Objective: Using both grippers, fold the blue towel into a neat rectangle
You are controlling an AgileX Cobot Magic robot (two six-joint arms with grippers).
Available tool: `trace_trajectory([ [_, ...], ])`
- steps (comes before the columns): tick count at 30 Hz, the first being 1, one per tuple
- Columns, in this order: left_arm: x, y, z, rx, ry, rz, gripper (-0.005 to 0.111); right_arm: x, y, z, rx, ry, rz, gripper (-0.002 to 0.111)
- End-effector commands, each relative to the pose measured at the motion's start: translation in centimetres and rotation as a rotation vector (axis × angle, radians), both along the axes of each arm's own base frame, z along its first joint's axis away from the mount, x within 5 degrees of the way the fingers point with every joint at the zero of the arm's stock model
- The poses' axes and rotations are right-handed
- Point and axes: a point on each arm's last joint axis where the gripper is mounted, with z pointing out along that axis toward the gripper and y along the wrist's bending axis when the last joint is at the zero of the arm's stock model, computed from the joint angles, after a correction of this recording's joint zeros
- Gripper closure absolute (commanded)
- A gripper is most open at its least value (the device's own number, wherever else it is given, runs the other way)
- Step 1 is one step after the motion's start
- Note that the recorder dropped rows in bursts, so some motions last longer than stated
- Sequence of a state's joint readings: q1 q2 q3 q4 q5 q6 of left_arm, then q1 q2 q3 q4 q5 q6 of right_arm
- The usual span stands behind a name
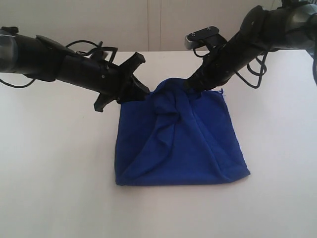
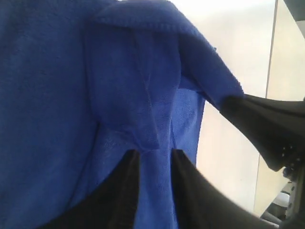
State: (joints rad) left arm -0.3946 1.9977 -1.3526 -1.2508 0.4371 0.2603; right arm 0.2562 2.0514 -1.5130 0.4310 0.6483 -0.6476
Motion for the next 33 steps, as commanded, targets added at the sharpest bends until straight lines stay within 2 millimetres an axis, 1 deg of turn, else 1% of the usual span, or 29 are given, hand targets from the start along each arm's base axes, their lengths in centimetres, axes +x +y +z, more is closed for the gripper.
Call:
trace_trajectory([
  [1,0.4,-1.5,-0.6,-0.058,0.044,0.004,0.055,0.2,-0.2,-0.8,0.002,0.02,-0.014,0.108],
  [3,0.6,-1.7,-1.1,-0.081,0.068,0.022,0.048,0.2,-0.2,-1.2,0.001,0.034,-0.014,0.108],
  [5,0.7,-1.8,-1.6,-0.085,0.082,0.028,0.046,0.2,-0.2,-1.3,0.0,0.036,-0.014,0.108],
  [10,1.0,-2.1,-3.1,-0.128,0.15,0.065,0.046,0.3,-0.2,-1.3,0.001,0.027,-0.017,0.108],
  [13,1.0,-2.3,-4.3,-0.16,0.205,0.073,0.046,0.4,-0.2,-1.2,0.001,0.014,-0.023,0.108],
  [21,1.5,-2.3,-4.9,-0.171,0.219,0.129,0.046,0.5,-0.2,-1.2,0.008,0.009,-0.029,0.108],
  [24,1.6,-2.4,-6.1,-0.207,0.273,0.16,0.046,0.5,-0.2,-1.2,0.008,0.009,-0.028,0.108],
  [26,1.6,-2.5,-6.4,-0.219,0.287,0.161,0.046,0.4,-0.2,-1.2,0.008,0.012,-0.027,0.108],
  [30,1.7,-2.4,-6.6,-0.209,0.285,0.176,0.049,0.4,-0.2,-1.2,0.011,0.014,-0.029,0.108],
  [33,1.7,-2.4,-6.6,-0.208,0.284,0.178,0.06,0.4,-0.2,-1.2,0.011,0.014,-0.029,0.108],
])
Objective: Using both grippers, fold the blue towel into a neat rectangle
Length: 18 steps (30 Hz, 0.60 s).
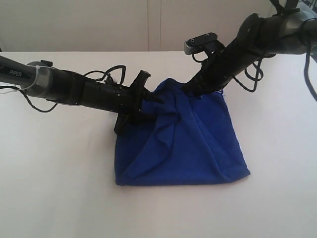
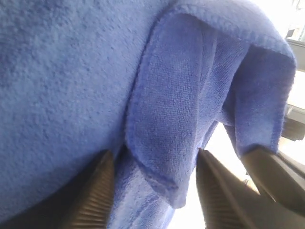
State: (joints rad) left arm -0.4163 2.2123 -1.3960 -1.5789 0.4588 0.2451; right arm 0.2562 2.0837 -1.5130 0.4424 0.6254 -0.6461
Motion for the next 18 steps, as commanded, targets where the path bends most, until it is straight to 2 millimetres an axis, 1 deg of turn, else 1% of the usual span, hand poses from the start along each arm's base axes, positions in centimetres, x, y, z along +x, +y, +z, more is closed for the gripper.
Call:
trace_trajectory([
  [1,-0.02,-0.27,0.23,-0.022,0.007,0.007,0.065,0.04,-0.27,0.14,0.008,0.001,-0.014,0.108],
  [5,-0.02,-0.27,0.23,-0.022,0.007,0.007,0.081,0.04,-0.27,0.14,0.008,0.001,-0.014,0.108],
  [10,-0.02,-0.27,0.23,-0.022,0.007,0.007,0.093,0.04,-0.27,0.14,0.008,0.001,-0.014,0.108],
  [12,-0.03,-0.26,0.22,-0.02,0.006,0.005,0.094,0.04,-0.27,0.14,0.008,0.001,-0.014,0.108],
  [18,-0.2,-0.21,0.25,-0.024,0.005,-0.029,0.094,0.04,-0.27,0.14,0.008,0.001,-0.014,0.108],
])
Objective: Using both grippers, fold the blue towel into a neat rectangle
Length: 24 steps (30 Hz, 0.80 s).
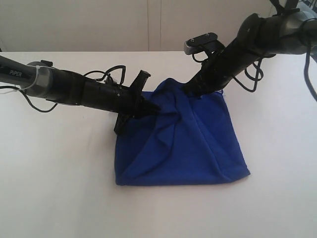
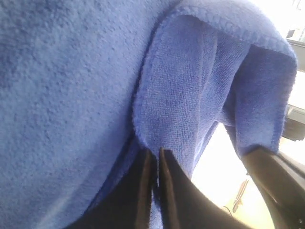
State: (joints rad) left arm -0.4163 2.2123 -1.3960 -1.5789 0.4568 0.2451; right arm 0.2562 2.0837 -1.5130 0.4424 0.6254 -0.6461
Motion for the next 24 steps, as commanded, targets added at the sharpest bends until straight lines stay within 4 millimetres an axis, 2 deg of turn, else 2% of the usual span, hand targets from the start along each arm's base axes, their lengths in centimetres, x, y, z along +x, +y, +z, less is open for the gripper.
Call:
trace_trajectory([
  [1,-0.3,-0.2,0.3,-0.027,0.004,-0.046,0.094,0.0,-0.3,0.2,0.007,0.0,-0.013,0.108],
  [6,-0.3,1.6,0.4,-0.019,-0.038,-0.18,0.095,-0.2,-0.3,1.4,0.019,-0.01,-0.023,0.108],
  [9,-0.3,3.2,0.6,-0.025,-0.108,-0.304,0.101,-0.7,-0.5,2.6,0.018,-0.014,-0.011,0.108],
  [11,-0.3,4.2,1.2,-0.027,-0.18,-0.374,0.107,-1.1,-0.5,3.5,0.012,-0.013,0.004,0.108],
  [13,-0.2,5.0,2.0,-0.026,-0.245,-0.411,0.107,-1.4,-0.7,4.3,0.001,-0.015,0.019,0.108],
  [17,-0.6,6.2,5.1,0.019,-0.41,-0.505,0.107,-2.1,-1.0,5.9,-0.032,-0.036,0.046,0.108],
  [24,-3.0,7.5,10.9,0.242,-0.653,-0.73,0.107,-3.9,-1.4,8.9,-0.047,-0.037,0.084,0.108],
])
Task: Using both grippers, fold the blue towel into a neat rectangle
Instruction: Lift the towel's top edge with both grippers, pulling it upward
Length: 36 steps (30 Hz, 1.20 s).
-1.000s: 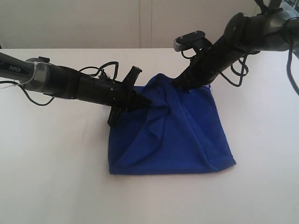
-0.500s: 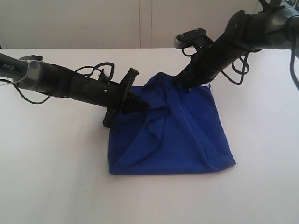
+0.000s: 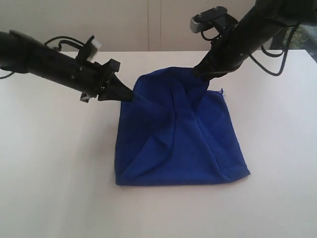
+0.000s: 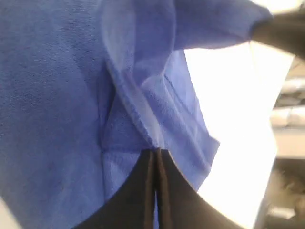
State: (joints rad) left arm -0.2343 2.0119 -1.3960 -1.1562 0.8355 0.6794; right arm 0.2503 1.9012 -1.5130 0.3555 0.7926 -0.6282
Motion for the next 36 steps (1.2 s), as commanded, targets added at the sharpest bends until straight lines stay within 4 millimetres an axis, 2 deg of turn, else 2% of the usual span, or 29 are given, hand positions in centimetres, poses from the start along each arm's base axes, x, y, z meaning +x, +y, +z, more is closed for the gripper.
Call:
trace_trajectory([
  [1,-1.9,1.1,3.9,0.132,-0.178,-0.135,0.107,-1.3,-0.5,2.2,-0.012,0.0,0.02,0.108],
  [7,-4.0,1.7,7.7,0.221,-0.31,-0.208,0.107,-3.4,-0.8,4.8,-0.014,0.022,0.054,0.108],
  [15,-7.8,-0.9,10.4,0.29,-0.384,-0.347,0.107,-6.4,-1.4,8.4,-0.013,0.032,0.095,0.108],
  [23,-11.8,-1.8,13.2,0.382,-0.424,-0.431,0.107,-10.2,-2.1,12.0,-0.014,0.023,0.136,0.108],
  [32,-16.3,-2.0,15.3,0.529,-0.496,-0.569,0.107,-12.5,-2.7,14.1,-0.002,-0.034,0.139,0.108],
  [36,-17.9,-2.0,16.3,0.538,-0.525,-0.616,0.107,-14.3,-3.1,14.7,0.002,-0.057,0.139,0.108],
])
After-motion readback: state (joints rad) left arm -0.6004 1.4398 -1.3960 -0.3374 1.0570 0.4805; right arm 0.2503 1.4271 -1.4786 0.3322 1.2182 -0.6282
